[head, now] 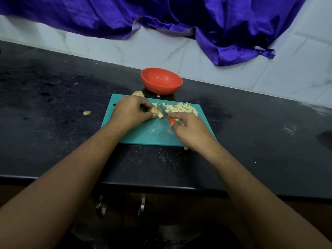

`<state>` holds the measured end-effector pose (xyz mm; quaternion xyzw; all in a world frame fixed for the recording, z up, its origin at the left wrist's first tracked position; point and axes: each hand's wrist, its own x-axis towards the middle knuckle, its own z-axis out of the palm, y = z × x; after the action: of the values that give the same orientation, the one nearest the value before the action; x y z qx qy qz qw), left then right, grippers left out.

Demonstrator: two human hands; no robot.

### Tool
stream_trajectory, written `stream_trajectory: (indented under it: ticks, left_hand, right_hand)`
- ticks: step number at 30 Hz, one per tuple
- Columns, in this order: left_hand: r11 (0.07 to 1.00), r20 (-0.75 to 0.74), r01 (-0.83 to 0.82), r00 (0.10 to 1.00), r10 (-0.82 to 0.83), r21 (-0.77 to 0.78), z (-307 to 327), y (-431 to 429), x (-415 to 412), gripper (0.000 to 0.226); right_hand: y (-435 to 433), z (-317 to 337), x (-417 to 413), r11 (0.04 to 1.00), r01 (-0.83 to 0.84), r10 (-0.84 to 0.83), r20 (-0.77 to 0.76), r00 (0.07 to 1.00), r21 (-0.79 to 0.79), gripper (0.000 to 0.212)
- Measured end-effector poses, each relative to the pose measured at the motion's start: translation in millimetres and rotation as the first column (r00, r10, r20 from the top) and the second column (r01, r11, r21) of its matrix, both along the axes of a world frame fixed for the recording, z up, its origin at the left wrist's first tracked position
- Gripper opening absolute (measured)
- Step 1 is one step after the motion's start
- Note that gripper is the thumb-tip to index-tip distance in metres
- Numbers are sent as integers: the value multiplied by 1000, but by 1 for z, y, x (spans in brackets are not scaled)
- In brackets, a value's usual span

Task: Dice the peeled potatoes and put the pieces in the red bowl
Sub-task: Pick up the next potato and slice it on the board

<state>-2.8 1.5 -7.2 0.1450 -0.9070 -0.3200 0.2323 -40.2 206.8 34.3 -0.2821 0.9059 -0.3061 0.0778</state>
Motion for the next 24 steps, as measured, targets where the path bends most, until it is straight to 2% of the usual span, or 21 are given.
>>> stream_trajectory:
  ticks: [2, 6, 14, 20, 24]
  left_hand:
    - [1000, 2, 7, 1000, -7, 28, 1, -1, 1, 28]
    - [996, -12, 9, 1000, -8, 93, 0, -2, 2, 18]
    - [994, -20, 12, 1000, -10, 105, -2, -5, 0, 24]
    - [998, -13, 3, 1000, -2, 63, -5, -7, -3, 14]
    - [998, -10, 0, 1000, 0, 66, -5, -7, -2, 14]
  right_hand:
    - [-7, 5, 0, 1000, 2, -2, -56, 998, -1, 38]
    - [-27, 14, 3, 994, -11, 32, -194, 981, 109, 44]
    - [-51, 25, 1, 970, -22, 79, -230, 970, 241, 42]
    - [-66, 21, 0, 936, 26, 97, -330, 939, 352, 22]
    - [-68, 16, 5, 922, 47, 100, -353, 930, 384, 23]
